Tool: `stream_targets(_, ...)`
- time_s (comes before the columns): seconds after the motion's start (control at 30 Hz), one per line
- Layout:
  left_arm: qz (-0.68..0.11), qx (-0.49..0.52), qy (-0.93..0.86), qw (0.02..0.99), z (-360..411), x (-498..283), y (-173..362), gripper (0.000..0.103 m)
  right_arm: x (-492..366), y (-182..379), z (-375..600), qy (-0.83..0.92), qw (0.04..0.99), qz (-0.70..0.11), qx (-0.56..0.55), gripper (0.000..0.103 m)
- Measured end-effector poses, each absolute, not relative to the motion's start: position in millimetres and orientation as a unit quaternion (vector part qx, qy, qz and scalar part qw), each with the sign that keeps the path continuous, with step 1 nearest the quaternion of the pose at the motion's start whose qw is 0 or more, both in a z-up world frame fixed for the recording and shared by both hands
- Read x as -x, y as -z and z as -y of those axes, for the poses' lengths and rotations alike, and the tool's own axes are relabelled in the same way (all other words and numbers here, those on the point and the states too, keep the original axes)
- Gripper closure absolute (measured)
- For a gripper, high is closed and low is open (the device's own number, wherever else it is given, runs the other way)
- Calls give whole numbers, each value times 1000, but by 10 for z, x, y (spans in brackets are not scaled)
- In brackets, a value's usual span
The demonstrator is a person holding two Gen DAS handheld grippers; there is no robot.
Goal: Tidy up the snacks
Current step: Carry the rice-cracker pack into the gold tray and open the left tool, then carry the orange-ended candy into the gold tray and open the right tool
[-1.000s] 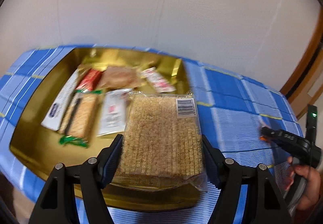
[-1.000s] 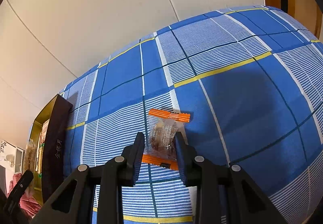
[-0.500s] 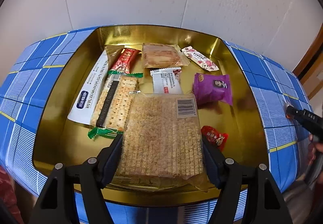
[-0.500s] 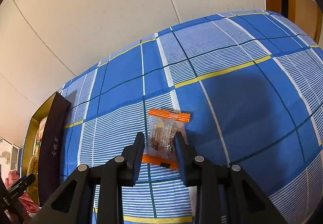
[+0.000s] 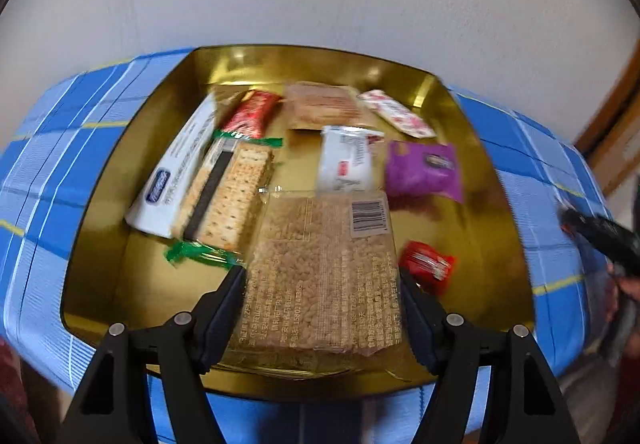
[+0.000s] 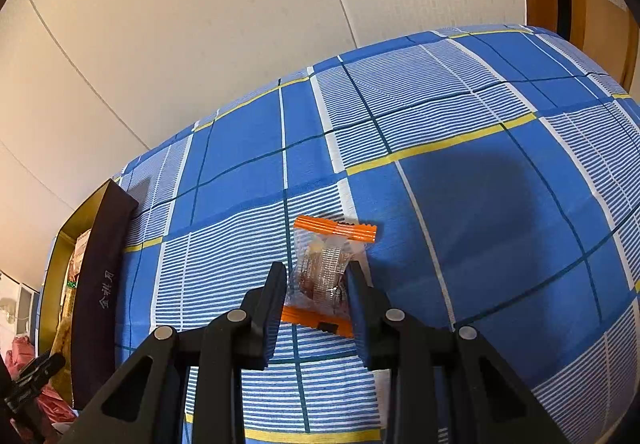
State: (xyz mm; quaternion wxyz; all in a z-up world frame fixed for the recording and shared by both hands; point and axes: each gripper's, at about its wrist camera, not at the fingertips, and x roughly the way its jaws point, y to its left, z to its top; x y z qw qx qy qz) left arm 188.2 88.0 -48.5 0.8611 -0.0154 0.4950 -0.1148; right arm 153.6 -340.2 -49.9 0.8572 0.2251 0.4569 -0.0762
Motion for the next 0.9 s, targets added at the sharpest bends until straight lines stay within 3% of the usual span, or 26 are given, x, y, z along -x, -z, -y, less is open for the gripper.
stream_targets(0.17,-492,-1,85,867,-877,-1872,511,28,-1530,501,3404,75,858,-455,-226,72)
stream_targets(0.43,-425,-33,95,900,-794,-1684,351,25,-1538,488,3412,77,857,-456,-228,72)
stream_targets(0.47,-426,-38,92,899,-781,-1695,366,28,-1535,486,3412,78,857,-455,-228,73)
stream_targets(0.53,-435,-39,86,896,-774,-1739,419,54,-1530,481,3421,77,855,-454,-237,73)
stream_targets(0.67,-441,-35,57,895,-810,-1802,483,64,-1518,401,3361,61,866,-435,-240,73)
stream_targets(0.8,-448,8,50,892,-953,-1829,479,63,-1507,254,3204,26,884,-406,-230,73)
stream_targets(0.87,-440,21,45,896,-1009,-1800,440,54,-1513,177,3083,-8,892,-391,-227,73)
stream_targets(0.9,-433,22,42,900,-1022,-1779,416,43,-1516,143,3012,-24,894,-386,-224,73)
